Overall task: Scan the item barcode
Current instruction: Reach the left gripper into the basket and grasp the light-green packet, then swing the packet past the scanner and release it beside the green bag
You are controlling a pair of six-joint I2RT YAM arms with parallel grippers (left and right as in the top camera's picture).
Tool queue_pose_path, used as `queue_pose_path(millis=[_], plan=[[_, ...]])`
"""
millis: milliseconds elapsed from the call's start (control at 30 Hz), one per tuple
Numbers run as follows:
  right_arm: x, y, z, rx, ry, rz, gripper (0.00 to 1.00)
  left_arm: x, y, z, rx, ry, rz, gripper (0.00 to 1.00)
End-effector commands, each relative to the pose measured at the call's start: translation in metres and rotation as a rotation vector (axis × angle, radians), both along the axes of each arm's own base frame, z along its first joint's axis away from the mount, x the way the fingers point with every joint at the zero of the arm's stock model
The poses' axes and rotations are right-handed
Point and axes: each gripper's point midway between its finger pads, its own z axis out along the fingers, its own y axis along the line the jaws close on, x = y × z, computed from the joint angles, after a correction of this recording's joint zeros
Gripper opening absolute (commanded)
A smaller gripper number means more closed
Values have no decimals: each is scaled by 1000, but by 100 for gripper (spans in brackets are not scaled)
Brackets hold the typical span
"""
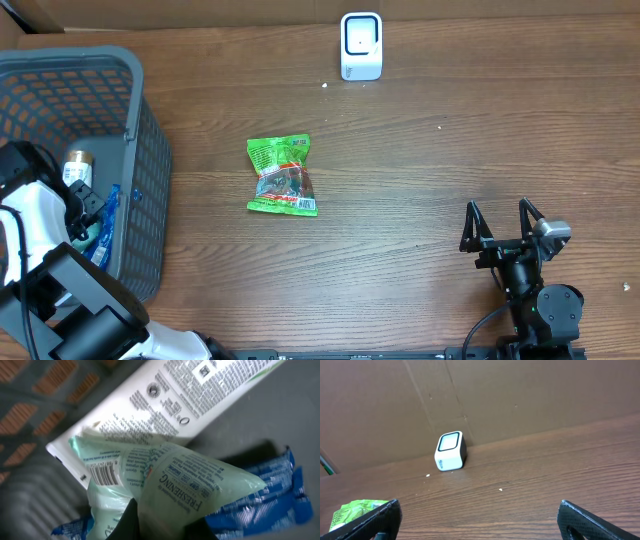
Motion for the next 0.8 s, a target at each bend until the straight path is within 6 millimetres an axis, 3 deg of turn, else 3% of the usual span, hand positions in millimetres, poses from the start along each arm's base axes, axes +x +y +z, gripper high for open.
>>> queue_pose_path(millis=[0,133,267,367,400,500,533,567,700,767], plan=[[0,0,-3,0,0,-3,100,24,-20,10,-162,-102,-8,4],[0,0,-3,0,0,-3,100,51,-32,75,-253,-229,-45,4],[0,0,-3,0,0,-3,100,67,-48,164,-226,-328,-119,4],[0,0,-3,0,0,-3,100,77,-70,206,-178,-381,-218,4],[0,0,-3,0,0,-3,100,85,-93,229,-161,-421,-308,4],[0,0,-3,0,0,-3,100,96,-142,260,-140,-478,-467,4],[0,0,-3,0,0,-3,100,99,-173,273,-137,-502,-552,4],[0,0,-3,0,0,-3,100,101,-188,277,-139,-512,-593,4],[0,0,-3,0,0,-3,100,100,-284,289,-190,-532,-847,4],[0,0,-3,0,0,-3,100,99,-313,285,-204,-512,-922,4]])
